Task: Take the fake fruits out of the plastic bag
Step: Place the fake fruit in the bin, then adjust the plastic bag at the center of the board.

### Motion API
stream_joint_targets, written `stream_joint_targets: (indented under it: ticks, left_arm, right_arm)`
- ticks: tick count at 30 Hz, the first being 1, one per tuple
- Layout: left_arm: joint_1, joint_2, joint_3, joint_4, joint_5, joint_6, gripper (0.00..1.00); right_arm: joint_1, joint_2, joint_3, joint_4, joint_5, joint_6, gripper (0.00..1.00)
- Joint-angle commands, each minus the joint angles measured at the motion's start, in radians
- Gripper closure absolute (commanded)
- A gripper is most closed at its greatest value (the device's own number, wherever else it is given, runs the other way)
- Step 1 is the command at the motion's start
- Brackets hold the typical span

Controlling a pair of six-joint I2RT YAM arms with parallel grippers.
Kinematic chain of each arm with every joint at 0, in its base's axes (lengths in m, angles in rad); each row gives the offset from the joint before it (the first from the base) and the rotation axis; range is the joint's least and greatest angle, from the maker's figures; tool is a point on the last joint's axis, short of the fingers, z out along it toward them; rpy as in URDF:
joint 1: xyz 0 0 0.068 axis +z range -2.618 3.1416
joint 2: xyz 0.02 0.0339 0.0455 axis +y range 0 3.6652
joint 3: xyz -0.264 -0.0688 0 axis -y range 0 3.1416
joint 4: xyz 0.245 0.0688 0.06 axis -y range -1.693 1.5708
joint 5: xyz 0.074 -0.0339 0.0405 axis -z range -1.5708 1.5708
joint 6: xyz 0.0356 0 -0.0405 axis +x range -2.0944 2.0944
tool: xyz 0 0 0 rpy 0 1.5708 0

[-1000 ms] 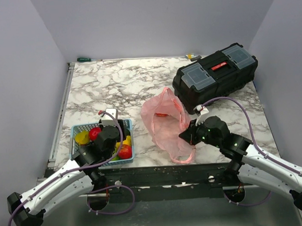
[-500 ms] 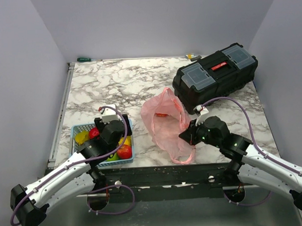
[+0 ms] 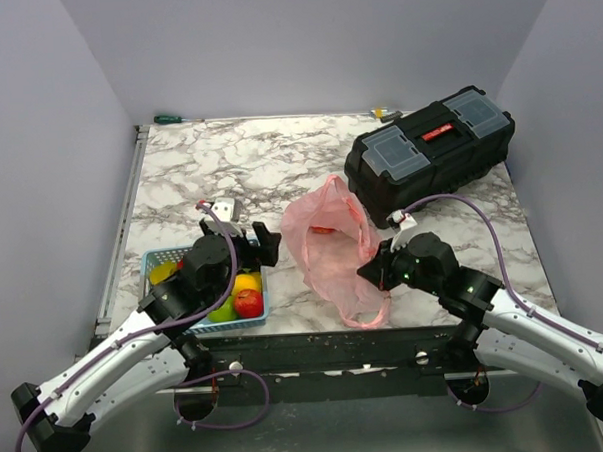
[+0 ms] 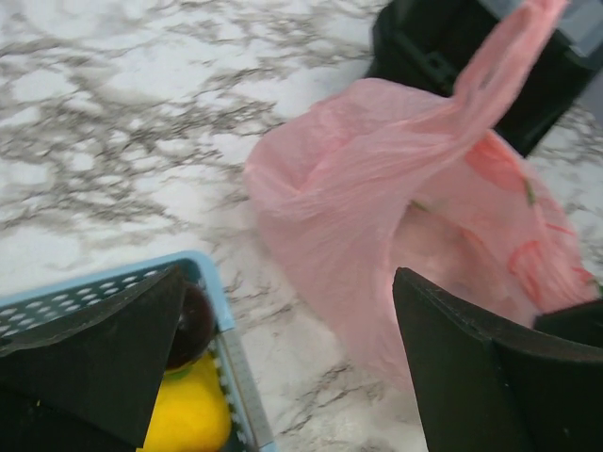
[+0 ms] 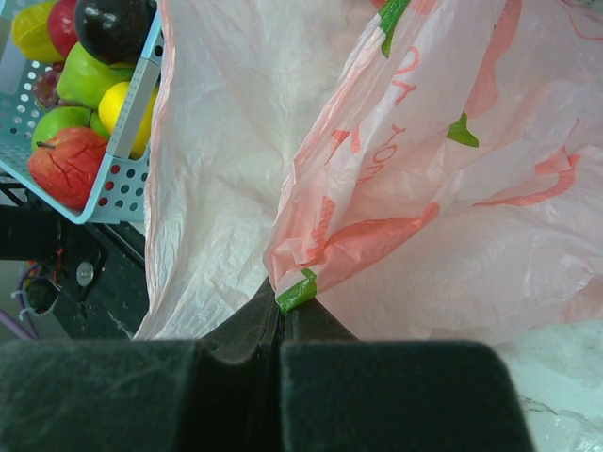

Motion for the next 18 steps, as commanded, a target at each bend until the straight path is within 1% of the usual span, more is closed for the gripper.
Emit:
stream_joint_targets:
  ticks: [1,4,5,7,9,11,13,16,18]
  left_arm:
    - [0.004,0.055,0.034,0.157,0.302,0.056,0.1]
    - [0.003,0.134,0.057,0.22,0.43,0.015,0.1]
    - [0.004,0.165,0.06,0.251,0.505,0.005,0.1]
    - [0.002,0.229,0.065,0.325,0.606,-0.021,0.13]
    - [-0.003,0.305,0.072,0.393,0.684,-0.043,0.17]
    - [-0.013,0.376,0.087,0.428,0.74,-0.054,0.25]
    - [-0.036,0.419,0.084,0.472,0.762,-0.053,0.29]
    - [-0.055,0.439,0.051,0.543,0.751,-0.056,0.31]
    - [-0.059,0.437,0.039,0.545,0.725,-0.049,0.31]
  right_arm:
    - [0.0,-0.008,-0.016,0.024,-0.02,-0.011,0.99]
    - [0.0,-0.013,-0.022,0.03,-0.017,-0.009,0.99]
    - [0.0,-0.014,-0.022,0.033,-0.014,-0.008,0.99]
    - [0.0,-0.011,-0.018,0.029,-0.015,-0.011,0.99]
    - [0.0,-0.01,-0.017,0.027,-0.019,-0.013,0.99]
    - [0.0,-0.005,-0.013,0.029,-0.012,-0.008,0.99]
    - [0.0,0.003,0.003,0.017,0.005,-0.01,0.99]
    - [0.0,0.008,0.04,0.003,0.055,-0.013,0.99]
    - [0.001,0.02,0.092,-0.005,0.06,-0.03,0.99]
